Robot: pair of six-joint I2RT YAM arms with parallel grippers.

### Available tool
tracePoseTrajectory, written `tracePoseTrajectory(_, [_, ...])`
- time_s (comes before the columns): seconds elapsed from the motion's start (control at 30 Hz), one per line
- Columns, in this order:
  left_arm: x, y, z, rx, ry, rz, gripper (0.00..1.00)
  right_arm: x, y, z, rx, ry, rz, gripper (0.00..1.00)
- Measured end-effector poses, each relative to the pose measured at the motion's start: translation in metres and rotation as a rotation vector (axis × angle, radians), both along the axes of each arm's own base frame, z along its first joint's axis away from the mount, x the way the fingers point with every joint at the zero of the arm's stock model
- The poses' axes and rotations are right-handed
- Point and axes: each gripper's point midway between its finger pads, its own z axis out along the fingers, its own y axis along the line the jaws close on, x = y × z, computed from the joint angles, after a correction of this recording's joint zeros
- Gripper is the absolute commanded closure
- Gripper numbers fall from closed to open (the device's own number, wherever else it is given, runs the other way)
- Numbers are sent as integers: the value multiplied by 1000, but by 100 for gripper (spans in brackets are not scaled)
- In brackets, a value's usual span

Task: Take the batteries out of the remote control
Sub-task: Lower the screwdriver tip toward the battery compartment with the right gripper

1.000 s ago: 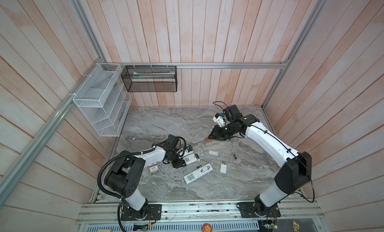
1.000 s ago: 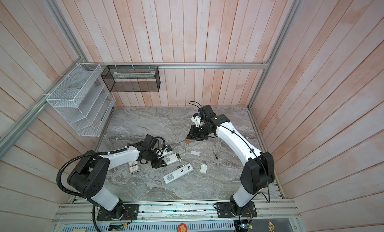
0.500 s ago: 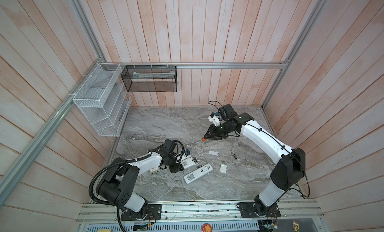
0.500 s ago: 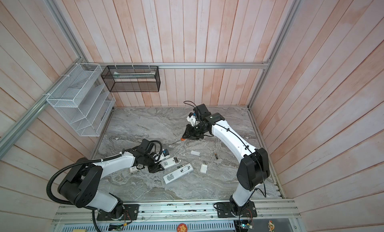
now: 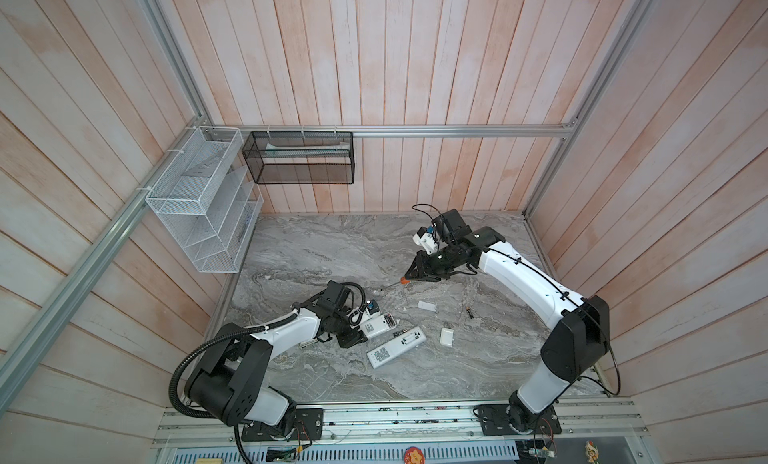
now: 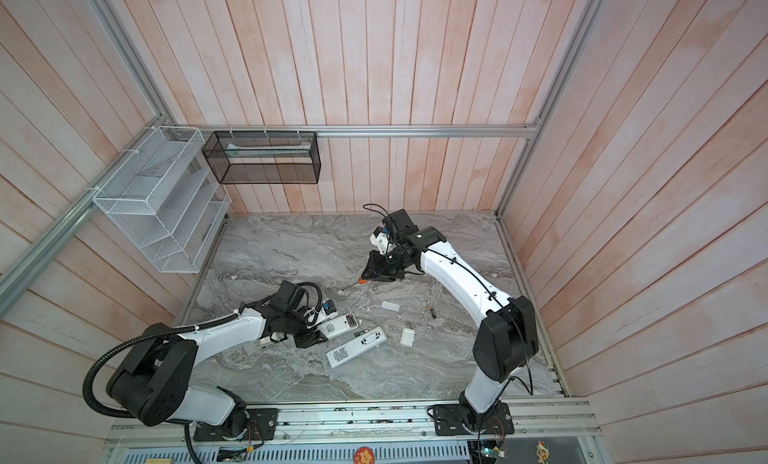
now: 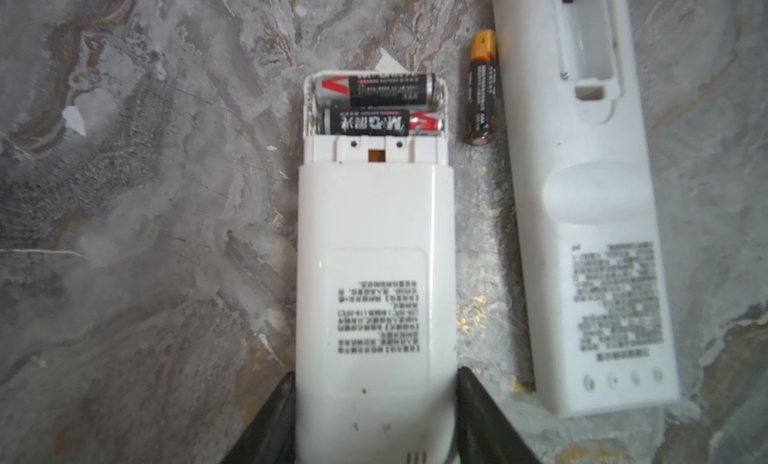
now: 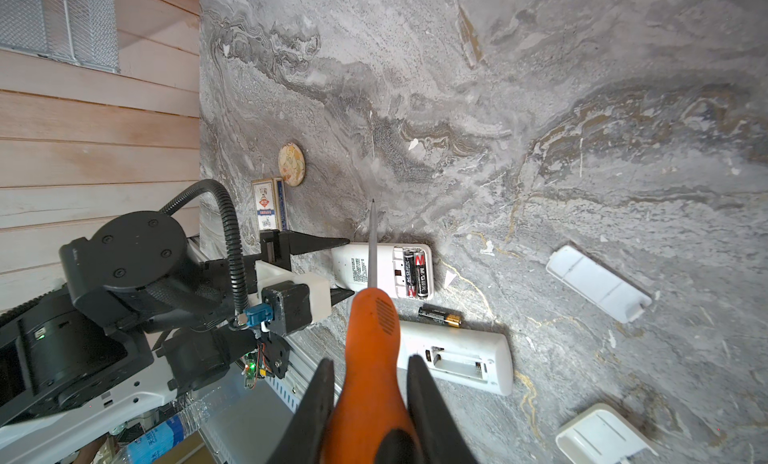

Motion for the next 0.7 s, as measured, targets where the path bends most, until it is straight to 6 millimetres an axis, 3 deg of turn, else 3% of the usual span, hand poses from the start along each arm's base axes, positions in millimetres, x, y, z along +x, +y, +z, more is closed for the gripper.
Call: tracePoseTrajectory(0.7, [-3,0,-1,-2,5,-5,53,-20,-8,-14,-16,21,7,85])
